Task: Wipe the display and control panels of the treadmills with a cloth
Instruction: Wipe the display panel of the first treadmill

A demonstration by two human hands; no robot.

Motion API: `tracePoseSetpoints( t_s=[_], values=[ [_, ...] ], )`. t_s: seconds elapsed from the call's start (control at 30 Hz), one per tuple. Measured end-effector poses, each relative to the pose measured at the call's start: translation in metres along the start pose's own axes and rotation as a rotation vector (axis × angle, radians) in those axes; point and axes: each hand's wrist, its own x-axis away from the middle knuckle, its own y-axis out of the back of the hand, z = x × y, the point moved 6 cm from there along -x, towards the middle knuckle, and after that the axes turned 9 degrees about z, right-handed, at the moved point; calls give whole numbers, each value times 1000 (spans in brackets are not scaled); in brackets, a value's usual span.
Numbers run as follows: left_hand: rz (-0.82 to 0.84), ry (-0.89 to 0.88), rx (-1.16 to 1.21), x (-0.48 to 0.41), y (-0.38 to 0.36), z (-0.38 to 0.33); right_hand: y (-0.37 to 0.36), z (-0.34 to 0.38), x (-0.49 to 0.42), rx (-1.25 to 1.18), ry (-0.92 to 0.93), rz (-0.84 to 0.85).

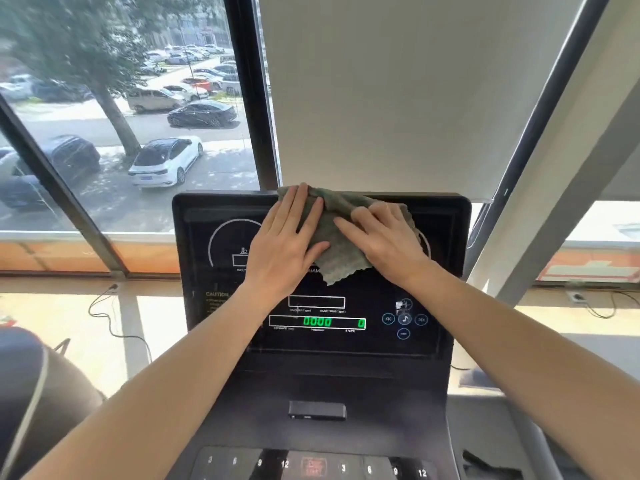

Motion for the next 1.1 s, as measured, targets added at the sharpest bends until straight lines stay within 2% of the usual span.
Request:
tracePoseSetpoints(
  t_s=[0.13, 0.33, 0.43, 0.6, 0.8, 0.97, 1.1],
  values=[
    [12, 67, -15, 23, -4, 41, -8, 28, -36, -63, -40, 54],
    [21, 140, 2, 73, -17, 117, -41, 94, -78, -65, -135, 259],
    [8, 170, 40, 99, -24, 139, -56, 130, -95, -81, -179, 392],
    [21, 254, 96, 138, -39, 159, -75, 179, -104, -107, -188, 487],
    [77, 282, 117, 173, -48, 147, -87, 210, -67, -94, -145, 568],
    [112, 11, 119, 178, -61, 96, -89, 205, -12, -112, -253, 636],
    [138, -35, 187, 150, -59, 55, -78, 176, 26, -111, -377, 637]
  ],
)
